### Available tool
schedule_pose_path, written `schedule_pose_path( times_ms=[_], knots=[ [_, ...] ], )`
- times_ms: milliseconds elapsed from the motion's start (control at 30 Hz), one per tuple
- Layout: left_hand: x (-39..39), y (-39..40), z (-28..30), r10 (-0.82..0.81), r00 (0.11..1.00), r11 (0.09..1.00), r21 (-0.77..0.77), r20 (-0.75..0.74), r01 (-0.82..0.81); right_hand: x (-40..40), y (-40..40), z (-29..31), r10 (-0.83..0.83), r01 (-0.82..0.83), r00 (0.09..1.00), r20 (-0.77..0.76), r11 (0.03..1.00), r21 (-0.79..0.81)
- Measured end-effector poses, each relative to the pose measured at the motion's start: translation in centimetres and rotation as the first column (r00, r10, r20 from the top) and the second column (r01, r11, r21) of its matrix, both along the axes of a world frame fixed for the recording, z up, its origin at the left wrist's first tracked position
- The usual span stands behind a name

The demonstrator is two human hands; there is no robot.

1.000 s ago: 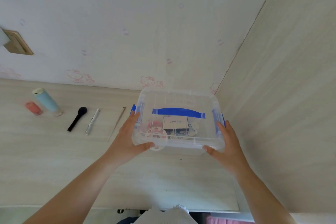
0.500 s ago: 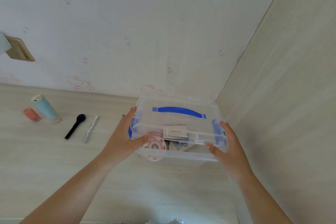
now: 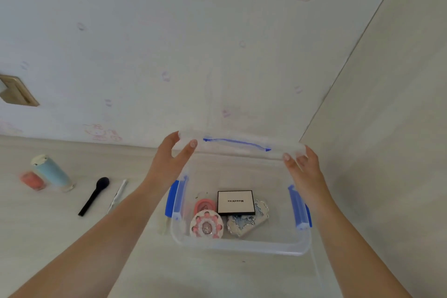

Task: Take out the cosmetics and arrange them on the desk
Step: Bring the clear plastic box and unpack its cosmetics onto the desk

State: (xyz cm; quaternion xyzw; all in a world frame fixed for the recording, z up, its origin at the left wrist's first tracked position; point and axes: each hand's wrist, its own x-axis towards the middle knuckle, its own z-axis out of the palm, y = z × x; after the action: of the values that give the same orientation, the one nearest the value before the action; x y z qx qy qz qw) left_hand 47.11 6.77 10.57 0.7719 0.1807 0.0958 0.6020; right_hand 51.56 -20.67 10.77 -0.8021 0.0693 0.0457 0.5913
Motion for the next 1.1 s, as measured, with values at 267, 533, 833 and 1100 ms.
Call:
schedule_pose_path(
  times_ms=[267,533,833,1100],
  knots=[
    [3.8,-0.4,-0.5,-0.033,0.995,0.999,-0.01,-0.097,0.033,5.2,0.5,-1.0,0.015,-0.02,0.998,-0.057,0.996,-0.084],
    [7.3,0.6,-3.4,-0.126,0.928,0.991,0.003,-0.35,0.135,9.1,0.2,-2.7,0.097,-0.164,0.961,-0.258,0.953,-0.253],
    [9.3,1.9,-5.0,-0.176,0.842,0.984,-0.108,-0.511,0.14,11.2,0.2,-4.6,0.069,-0.221,0.927,-0.369,0.894,-0.39],
    [9.4,1.9,-5.3,-0.192,0.844,0.98,-0.141,-0.501,0.139,11.6,0.3,-5.1,0.058,-0.207,0.929,-0.367,0.9,-0.383]
  ],
)
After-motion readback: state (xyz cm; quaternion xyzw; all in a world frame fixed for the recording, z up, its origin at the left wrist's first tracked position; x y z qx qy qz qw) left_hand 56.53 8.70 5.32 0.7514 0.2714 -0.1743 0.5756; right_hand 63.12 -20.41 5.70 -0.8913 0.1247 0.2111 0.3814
